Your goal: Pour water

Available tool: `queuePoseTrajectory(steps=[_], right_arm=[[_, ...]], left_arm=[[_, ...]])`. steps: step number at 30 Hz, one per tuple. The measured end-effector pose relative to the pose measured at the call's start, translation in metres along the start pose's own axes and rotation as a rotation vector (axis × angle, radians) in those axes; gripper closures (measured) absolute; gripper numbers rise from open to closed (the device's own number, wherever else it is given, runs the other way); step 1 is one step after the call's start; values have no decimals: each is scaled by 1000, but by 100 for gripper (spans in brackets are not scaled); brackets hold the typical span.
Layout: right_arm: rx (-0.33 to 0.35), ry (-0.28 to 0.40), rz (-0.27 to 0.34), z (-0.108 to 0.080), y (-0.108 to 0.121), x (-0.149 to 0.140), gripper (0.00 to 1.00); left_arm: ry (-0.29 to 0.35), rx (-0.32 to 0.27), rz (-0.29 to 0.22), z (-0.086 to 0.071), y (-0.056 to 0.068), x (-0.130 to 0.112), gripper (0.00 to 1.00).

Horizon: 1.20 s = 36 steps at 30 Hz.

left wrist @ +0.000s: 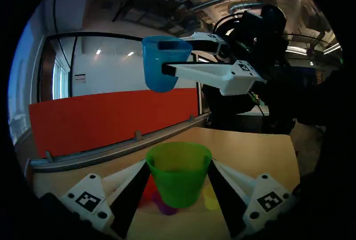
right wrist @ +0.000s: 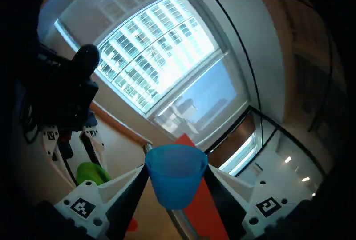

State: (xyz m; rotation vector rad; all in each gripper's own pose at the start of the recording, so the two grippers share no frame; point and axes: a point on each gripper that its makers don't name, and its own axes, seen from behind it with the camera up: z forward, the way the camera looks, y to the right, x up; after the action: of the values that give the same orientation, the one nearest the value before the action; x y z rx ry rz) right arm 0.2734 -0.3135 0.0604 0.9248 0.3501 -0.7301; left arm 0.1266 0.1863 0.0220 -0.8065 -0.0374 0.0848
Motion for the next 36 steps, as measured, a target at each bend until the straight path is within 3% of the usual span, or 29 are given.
queuePoseTrajectory(steps=[13, 20, 26, 36], right_arm=[[45, 25, 462, -4, -10, 19, 11], [86, 47, 639, -8, -17, 30, 11], [98, 52, 703, -11, -16, 33, 11], [58, 11, 701, -25, -10, 12, 11]], left_arm=[[3, 6, 8, 0, 0, 3, 14], [3, 6, 10, 0, 1, 5, 14], [-1, 11, 16, -1, 0, 4, 14], [-19, 34, 18, -6, -10, -1, 14]])
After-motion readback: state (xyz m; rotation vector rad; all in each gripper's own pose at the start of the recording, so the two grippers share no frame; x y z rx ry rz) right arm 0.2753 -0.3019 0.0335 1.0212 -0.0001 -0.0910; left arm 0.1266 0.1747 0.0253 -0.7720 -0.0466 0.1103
